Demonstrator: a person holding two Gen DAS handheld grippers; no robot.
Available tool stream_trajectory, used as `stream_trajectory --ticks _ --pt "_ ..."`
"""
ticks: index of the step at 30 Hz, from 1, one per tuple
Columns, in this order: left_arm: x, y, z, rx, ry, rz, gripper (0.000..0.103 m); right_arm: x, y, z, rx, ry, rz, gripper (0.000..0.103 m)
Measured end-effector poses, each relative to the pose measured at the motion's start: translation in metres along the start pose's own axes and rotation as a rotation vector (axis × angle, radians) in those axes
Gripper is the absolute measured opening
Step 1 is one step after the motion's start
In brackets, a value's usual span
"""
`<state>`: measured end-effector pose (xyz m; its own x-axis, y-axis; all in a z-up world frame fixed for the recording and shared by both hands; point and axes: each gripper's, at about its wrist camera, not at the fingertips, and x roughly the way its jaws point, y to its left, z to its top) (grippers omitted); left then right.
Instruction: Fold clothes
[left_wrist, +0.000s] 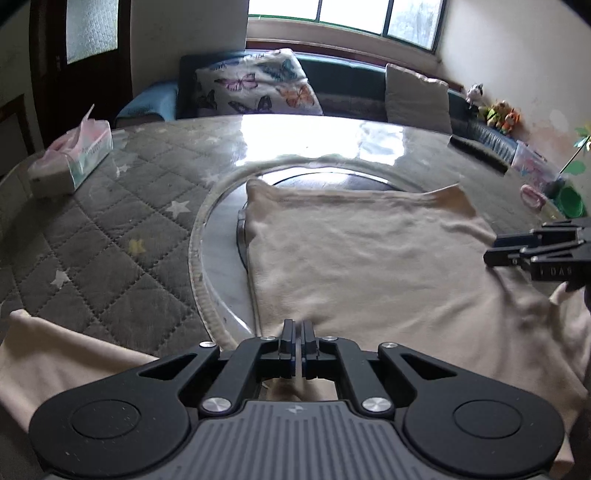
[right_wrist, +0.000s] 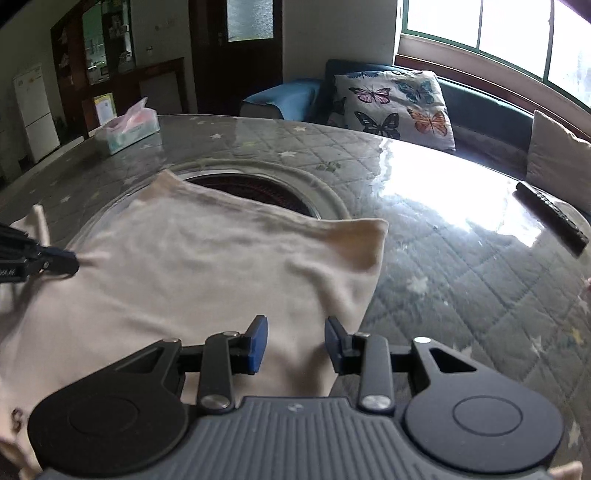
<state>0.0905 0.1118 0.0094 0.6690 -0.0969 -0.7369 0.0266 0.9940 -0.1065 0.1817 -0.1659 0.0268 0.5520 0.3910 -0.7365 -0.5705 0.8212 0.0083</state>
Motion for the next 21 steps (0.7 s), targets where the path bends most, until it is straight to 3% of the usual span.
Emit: stream_trajectory --ticks 6,15,21 --pt "0.019 0.002 0.024 0.031 0.008 0.012 0.004 0.019 -0.011 0.015 0.018 -0.004 -0.003 0.034" --pt "0.064 0.019 0.073 -0.014 0.003 0.026 0.004 0.046 -0.025 0.04 0.032 -0.015 -0.022 0.034" --pt "0.077 0.026 0.088 -0.048 -0.013 0.031 0.004 0.041 -0.028 0.044 0.018 -0.016 -0.031 0.034"
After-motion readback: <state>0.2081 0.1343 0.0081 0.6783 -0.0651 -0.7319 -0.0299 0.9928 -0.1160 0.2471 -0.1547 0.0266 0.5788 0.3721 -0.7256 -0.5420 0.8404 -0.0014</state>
